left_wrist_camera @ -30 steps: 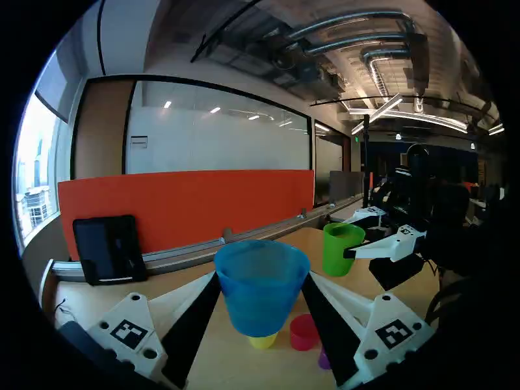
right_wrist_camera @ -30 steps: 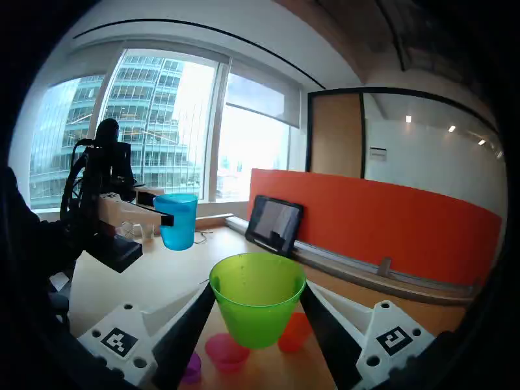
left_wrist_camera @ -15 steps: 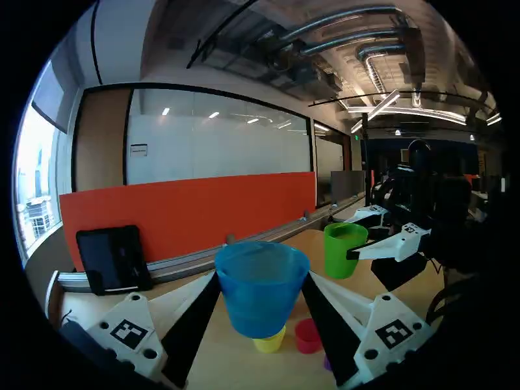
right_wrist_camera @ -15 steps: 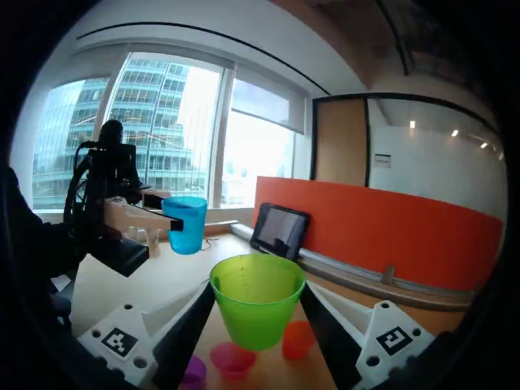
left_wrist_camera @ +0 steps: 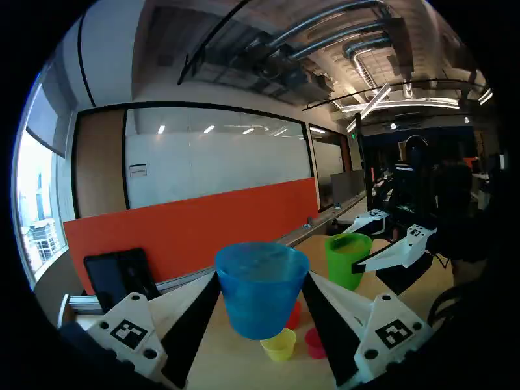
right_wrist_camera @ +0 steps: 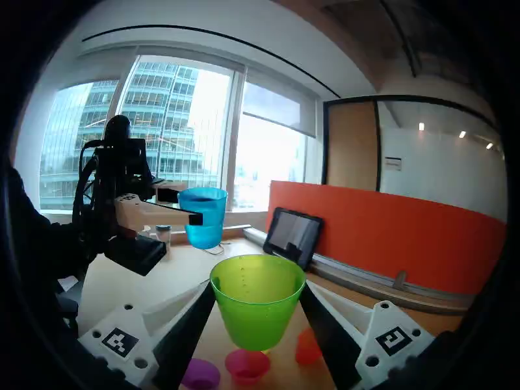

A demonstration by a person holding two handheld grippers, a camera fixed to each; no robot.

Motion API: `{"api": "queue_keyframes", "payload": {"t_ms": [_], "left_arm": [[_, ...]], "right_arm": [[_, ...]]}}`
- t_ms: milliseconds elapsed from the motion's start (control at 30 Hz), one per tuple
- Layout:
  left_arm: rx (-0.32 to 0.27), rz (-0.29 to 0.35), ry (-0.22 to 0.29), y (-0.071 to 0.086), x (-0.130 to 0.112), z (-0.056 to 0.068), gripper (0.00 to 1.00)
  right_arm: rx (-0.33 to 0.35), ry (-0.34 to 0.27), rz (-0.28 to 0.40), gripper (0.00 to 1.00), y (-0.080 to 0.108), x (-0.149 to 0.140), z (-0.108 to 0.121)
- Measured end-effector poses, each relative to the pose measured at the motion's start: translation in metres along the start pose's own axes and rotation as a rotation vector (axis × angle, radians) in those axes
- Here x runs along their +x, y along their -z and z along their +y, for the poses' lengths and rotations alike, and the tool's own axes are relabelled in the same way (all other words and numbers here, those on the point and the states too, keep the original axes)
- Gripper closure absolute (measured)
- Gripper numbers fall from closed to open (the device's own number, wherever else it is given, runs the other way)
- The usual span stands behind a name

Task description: Pour water

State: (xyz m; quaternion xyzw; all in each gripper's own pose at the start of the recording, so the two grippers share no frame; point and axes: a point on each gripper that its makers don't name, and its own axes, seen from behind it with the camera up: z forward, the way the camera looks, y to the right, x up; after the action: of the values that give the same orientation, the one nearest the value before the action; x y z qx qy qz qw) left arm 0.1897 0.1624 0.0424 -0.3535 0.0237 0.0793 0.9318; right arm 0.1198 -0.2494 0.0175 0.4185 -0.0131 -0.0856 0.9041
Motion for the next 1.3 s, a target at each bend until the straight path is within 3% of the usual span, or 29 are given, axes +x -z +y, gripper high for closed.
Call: {"api": "queue_keyframes", "payload": {"t_ms": [333, 900, 1300], "left_arm": [[0.029, 0.024, -0.115, 0.003, 0.02, 0.0, 0.15], [0.058, 0.029, -0.407, -0.007, 0.047, 0.014, 0.15], [0.081, 0.025, -0.573, -0.009, 0.064, 0.018, 0.15]], "right_arm": [[0.041, -0.002, 0.006, 0.09, -0.009, -0.001, -0.019], [0.097, -0.012, 0.01, 0.09, -0.022, -0.006, -0.043], [0.127, -0.018, 0.006, 0.09, -0.028, -0.011, -0.053]]}}
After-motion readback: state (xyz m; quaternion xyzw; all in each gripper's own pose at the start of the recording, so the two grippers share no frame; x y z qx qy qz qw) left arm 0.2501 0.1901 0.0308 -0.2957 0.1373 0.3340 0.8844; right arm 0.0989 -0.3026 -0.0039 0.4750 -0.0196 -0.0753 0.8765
